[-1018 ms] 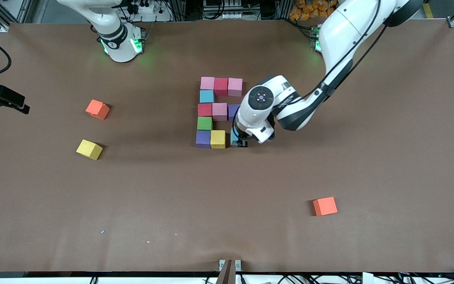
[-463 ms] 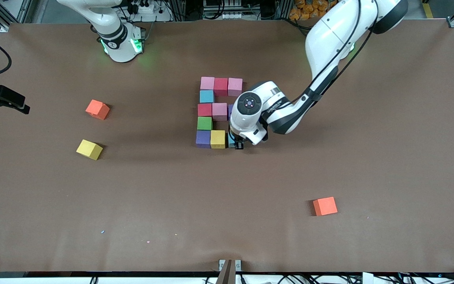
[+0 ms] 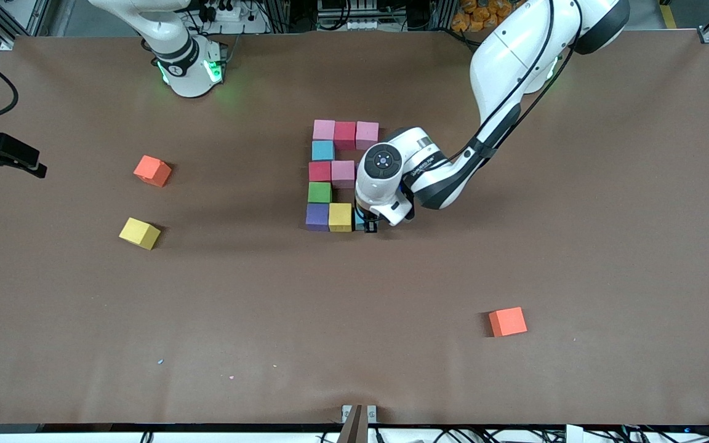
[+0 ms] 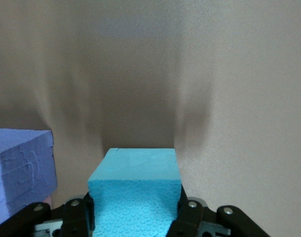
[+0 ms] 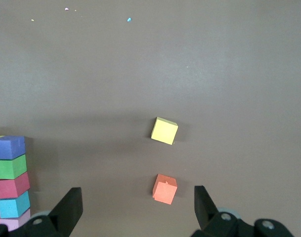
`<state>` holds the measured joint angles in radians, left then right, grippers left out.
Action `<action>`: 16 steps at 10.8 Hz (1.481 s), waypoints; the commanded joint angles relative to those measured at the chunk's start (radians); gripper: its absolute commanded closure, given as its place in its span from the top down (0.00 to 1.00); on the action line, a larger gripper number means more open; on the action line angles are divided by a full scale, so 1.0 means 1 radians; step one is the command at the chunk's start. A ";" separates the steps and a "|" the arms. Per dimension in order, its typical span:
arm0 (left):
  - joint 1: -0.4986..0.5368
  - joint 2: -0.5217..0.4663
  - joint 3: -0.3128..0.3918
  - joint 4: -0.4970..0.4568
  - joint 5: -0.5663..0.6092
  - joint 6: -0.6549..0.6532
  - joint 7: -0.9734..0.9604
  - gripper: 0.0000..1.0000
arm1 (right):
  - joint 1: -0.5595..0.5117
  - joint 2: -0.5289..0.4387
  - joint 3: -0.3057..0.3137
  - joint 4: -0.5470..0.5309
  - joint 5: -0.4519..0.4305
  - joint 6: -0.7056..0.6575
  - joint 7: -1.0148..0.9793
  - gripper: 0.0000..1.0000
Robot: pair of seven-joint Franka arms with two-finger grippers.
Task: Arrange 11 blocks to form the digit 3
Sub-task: 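Lower the cyan cube beside the yellow cube and open the left gripper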
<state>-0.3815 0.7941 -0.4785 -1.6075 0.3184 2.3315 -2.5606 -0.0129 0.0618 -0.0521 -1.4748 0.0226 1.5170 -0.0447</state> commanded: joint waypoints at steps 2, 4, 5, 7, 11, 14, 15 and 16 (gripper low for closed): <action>-0.019 0.016 0.009 0.032 -0.001 -0.004 0.000 0.30 | 0.007 0.004 -0.003 0.010 -0.004 -0.001 0.006 1.00; -0.023 0.020 0.015 0.034 0.010 -0.004 0.000 0.33 | 0.007 0.004 -0.003 0.010 -0.004 -0.001 0.006 1.00; -0.023 0.020 0.015 0.034 0.010 -0.004 0.000 0.36 | 0.007 0.004 -0.003 0.010 -0.004 -0.001 0.006 1.00; -0.034 0.030 0.020 0.044 0.013 -0.004 0.003 0.42 | 0.007 0.004 -0.003 0.010 -0.004 -0.001 0.006 1.00; -0.053 0.034 0.027 0.054 0.021 -0.004 0.058 1.00 | 0.007 0.004 -0.003 0.010 -0.004 -0.001 0.006 1.00; -0.043 0.020 0.029 0.055 0.011 -0.006 0.068 1.00 | 0.007 0.004 -0.003 0.010 -0.004 -0.001 0.006 1.00; -0.043 0.004 0.029 0.055 0.014 -0.007 0.068 1.00 | 0.007 0.004 -0.003 0.010 -0.004 -0.001 0.006 1.00; -0.045 -0.016 0.023 0.054 0.015 -0.017 0.068 1.00 | 0.007 0.004 -0.003 0.010 -0.004 -0.001 0.006 1.00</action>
<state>-0.4169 0.8121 -0.4564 -1.5562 0.3232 2.3318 -2.4990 -0.0128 0.0618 -0.0520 -1.4748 0.0226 1.5170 -0.0447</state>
